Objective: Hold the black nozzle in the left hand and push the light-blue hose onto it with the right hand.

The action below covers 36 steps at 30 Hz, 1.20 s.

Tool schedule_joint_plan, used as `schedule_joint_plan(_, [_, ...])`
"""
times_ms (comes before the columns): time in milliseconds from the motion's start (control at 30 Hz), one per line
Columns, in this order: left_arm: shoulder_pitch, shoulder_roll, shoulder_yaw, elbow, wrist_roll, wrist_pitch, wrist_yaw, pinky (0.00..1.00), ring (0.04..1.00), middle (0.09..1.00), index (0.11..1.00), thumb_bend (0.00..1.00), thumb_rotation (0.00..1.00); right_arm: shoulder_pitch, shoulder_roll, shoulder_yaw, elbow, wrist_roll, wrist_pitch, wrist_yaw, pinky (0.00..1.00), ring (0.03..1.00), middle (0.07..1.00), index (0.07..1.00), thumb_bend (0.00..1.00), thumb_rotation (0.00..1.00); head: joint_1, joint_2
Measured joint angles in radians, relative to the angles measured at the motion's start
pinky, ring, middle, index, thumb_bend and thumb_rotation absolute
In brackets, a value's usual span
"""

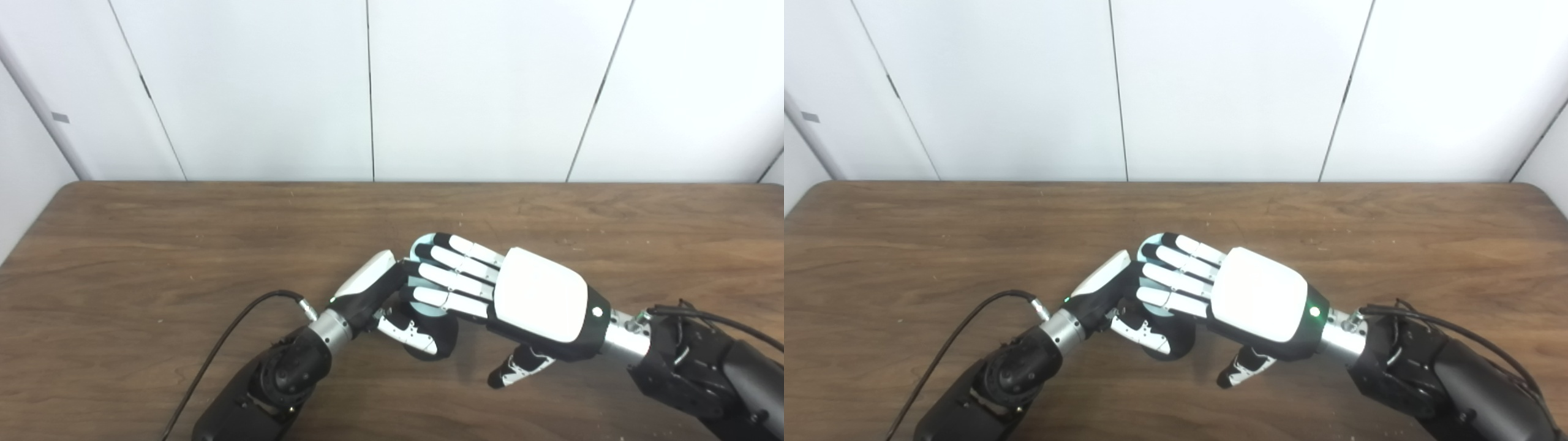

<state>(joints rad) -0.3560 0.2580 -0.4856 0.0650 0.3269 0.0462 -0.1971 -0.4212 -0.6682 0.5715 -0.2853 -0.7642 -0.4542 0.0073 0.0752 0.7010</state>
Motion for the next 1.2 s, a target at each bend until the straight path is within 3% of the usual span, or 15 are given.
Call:
schedule_joint_plan(500, [0.000,0.000,0.002,0.000,0.000,0.000,-0.002,0.27,0.352,0.470,0.488,0.53,0.00,0.057,0.098,-0.151,-0.008,0.181,0.000,0.182,1.00,0.999,0.987,0.963,0.74,0.17,0.000,0.000])
schedule_joint_plan(667, [0.000,0.000,0.002,0.000,-0.002,0.000,-0.003,0.28,0.357,0.474,0.486,0.53,0.00,0.055,0.130,-0.211,-0.007,0.198,0.000,0.176,1.00,0.994,0.991,0.966,0.76,0.15,-0.002,0.000])
schedule_joint_plan(867, [-0.001,0.000,0.002,0.000,-0.002,0.001,-0.005,0.30,0.379,0.483,0.480,0.53,0.00,0.035,0.182,-0.231,-0.008,0.212,0.000,0.162,1.00,0.984,0.982,0.955,0.80,0.11,0.000,0.000])
schedule_joint_plan(1200, [-0.002,0.000,0.002,0.000,-0.002,0.001,-0.007,0.29,0.370,0.480,0.482,0.53,0.00,0.027,0.192,-0.252,-0.007,0.206,0.000,0.179,1.00,0.981,0.979,0.950,0.80,0.10,-0.002,0.002])
